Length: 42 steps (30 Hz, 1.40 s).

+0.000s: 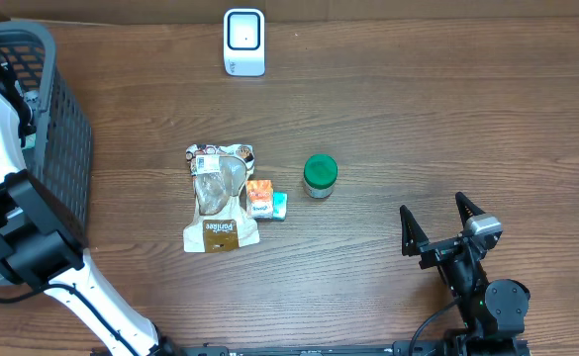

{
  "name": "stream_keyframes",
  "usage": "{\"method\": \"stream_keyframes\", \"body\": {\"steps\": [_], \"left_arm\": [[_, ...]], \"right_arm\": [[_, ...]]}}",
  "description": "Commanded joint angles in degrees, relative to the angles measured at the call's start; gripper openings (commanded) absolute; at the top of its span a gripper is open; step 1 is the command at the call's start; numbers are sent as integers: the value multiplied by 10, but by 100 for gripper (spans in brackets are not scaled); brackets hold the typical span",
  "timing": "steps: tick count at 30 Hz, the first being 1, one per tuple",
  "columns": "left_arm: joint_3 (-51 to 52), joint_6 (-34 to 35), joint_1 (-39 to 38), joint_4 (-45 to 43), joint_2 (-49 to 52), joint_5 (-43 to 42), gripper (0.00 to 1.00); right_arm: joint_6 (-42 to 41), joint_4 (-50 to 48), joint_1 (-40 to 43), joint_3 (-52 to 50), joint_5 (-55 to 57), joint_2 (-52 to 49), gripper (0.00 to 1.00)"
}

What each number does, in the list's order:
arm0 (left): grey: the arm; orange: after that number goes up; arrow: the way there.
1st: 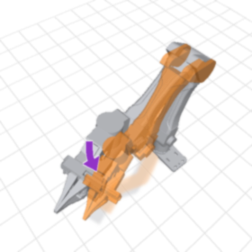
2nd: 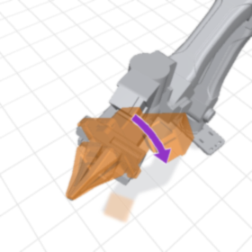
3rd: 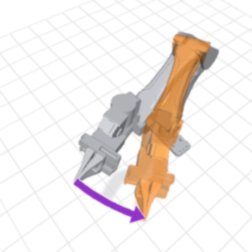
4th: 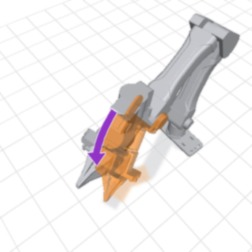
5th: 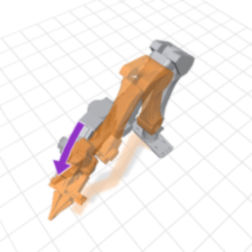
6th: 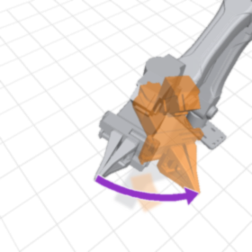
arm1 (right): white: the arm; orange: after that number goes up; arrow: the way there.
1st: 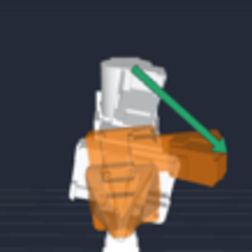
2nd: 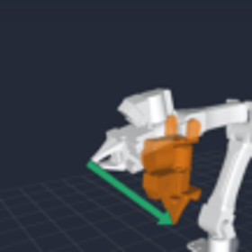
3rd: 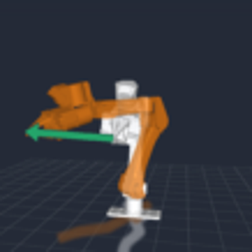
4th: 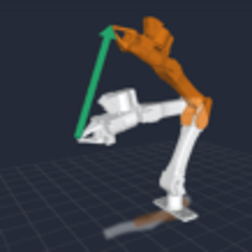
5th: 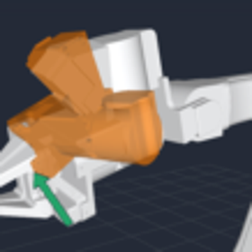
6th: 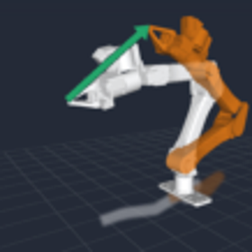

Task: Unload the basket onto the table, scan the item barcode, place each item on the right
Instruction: 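Reach the left gripper into the basket and grasp the mint-green wipes pack, then carry the wipes pack out and lay it left of the jar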

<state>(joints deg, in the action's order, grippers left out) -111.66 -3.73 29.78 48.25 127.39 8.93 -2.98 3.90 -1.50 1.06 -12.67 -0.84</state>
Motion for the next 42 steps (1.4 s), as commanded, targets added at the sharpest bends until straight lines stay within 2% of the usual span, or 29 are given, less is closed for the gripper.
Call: {"method": "stream_keyframes", "body": {"steps": [1, 21, 24, 25, 28, 35, 42], "left_arm": [[-3, -21, 5, -10, 17, 7, 59], [-2, -25, 6, -65, 95, 7, 54], [-2, -25, 5, -63, 111, 7, 47], [-2, -25, 5, -61, 117, 7, 41], [-2, -24, 5, -52, 127, 7, 4], [-6, 22, 5, -16, 104, 57, 4], [-6, 146, 3, 37, -6, 61, 4]], "right_arm": [[-2, -3, 3, -6, -1, 7, 100], [-2, -3, 3, -6, -1, 7, 100], [-2, -3, 3, -6, -1, 7, 100], [-2, -3, 3, -6, -1, 7, 100], [-2, -3, 3, -6, -1, 7, 100], [-2, -3, 3, -6, -1, 7, 100], [-2, -3, 3, -6, -1, 7, 100]]}}
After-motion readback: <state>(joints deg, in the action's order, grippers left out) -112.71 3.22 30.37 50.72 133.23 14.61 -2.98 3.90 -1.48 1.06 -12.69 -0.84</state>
